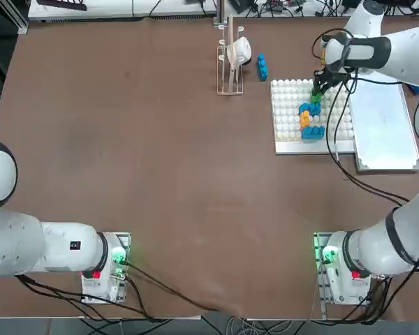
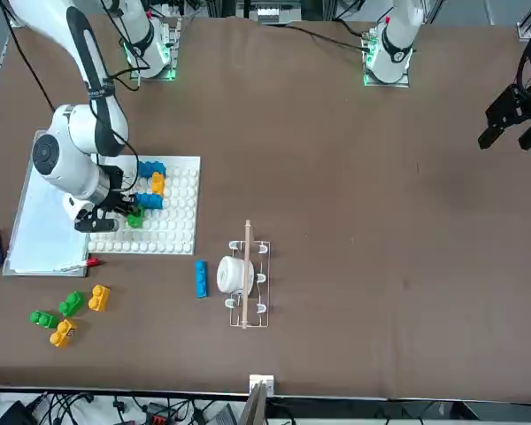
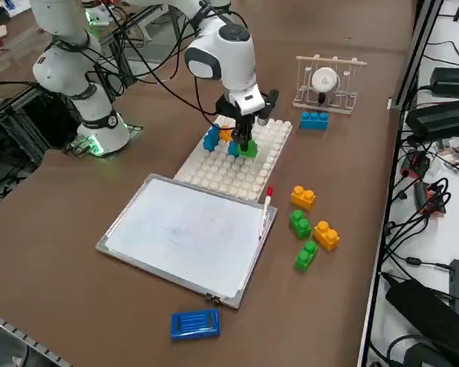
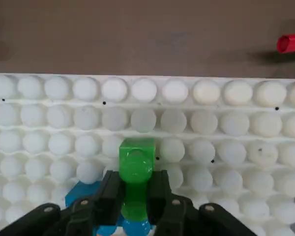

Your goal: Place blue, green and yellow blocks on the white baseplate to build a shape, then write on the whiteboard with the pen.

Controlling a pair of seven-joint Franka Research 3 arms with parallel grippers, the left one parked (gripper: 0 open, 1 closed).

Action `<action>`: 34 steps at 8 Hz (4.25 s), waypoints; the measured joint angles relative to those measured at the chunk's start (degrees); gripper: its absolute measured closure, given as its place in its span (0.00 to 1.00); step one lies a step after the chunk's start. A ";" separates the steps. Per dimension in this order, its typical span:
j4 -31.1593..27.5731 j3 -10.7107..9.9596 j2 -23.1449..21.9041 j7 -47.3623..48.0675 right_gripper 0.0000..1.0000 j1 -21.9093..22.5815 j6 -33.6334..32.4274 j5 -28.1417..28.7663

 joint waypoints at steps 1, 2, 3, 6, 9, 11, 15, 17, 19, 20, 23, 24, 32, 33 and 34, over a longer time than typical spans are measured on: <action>0.00 0.00 0.00 -0.17 0.72 0.00 0.00 0.00; -0.01 -0.01 0.02 -0.23 0.72 0.00 0.00 0.00; -0.02 -0.04 0.09 -0.24 0.72 0.00 0.04 0.00; -0.09 -0.12 1.14 -0.23 0.72 0.01 0.95 0.05; -0.05 -0.07 1.79 -0.17 0.72 0.03 1.54 0.13; -0.02 -0.02 2.16 -0.11 0.72 0.04 1.90 0.17; 0.09 -0.03 2.24 -0.11 0.72 0.04 1.77 0.17; 0.17 -0.03 2.28 -0.10 0.72 0.03 1.67 0.17; 0.50 0.06 2.89 -0.10 0.64 0.08 1.64 0.28; 0.56 0.06 3.11 -0.11 0.59 0.08 1.47 0.28; 0.57 0.10 5.69 -0.13 0.04 0.15 2.13 0.29; 0.61 0.09 5.64 -0.14 0.00 0.15 2.14 0.29; 7.92 -0.02 -0.62 -0.08 0.00 0.23 -9.35 0.29; 10.62 0.08 -1.19 0.88 0.00 0.63 -13.35 0.30; 14.18 0.16 -0.92 2.56 0.00 1.48 -17.78 0.30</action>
